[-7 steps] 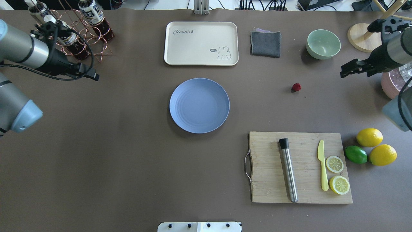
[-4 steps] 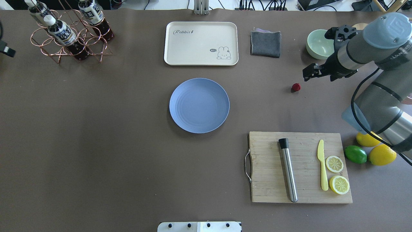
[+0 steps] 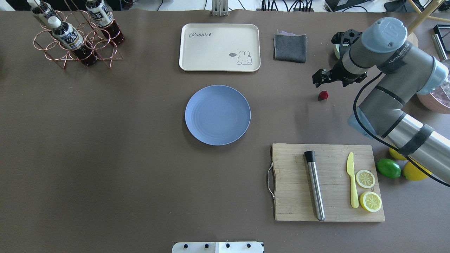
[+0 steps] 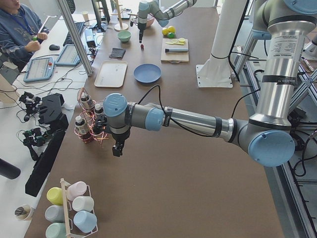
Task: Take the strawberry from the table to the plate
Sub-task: 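Grasp the red strawberry with the right gripper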
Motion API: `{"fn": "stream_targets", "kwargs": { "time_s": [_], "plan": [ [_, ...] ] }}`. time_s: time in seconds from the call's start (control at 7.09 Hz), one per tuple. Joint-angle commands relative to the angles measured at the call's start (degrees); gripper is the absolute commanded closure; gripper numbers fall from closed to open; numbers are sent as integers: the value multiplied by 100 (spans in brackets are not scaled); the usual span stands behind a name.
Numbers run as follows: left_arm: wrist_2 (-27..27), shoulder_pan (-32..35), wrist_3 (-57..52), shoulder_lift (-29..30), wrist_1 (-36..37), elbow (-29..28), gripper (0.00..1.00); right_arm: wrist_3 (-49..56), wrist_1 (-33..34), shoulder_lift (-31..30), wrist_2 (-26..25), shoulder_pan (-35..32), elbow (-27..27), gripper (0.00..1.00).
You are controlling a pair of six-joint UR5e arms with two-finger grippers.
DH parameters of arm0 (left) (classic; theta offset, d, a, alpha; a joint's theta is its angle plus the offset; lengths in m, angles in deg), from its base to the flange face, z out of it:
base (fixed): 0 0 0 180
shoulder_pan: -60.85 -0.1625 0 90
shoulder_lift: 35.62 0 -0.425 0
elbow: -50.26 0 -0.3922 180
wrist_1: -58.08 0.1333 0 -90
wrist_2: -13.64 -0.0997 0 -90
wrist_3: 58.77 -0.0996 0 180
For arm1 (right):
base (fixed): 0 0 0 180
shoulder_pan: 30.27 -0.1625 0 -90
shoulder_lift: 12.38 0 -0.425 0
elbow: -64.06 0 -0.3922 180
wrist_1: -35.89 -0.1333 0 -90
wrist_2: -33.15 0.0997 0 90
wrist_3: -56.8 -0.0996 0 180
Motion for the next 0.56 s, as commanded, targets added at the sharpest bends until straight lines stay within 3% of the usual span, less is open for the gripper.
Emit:
{"fn": "stream_targets", "kwargs": {
  "time_s": [0.0,0.42],
  "plan": [
    [-37,18,-77,-78,-15,12,2,-30,-846,76,-60,66,-668,3],
    [-20,18,-77,-78,-15,47,2,-284,-883,14,-69,180,-618,6]
  ]
}}
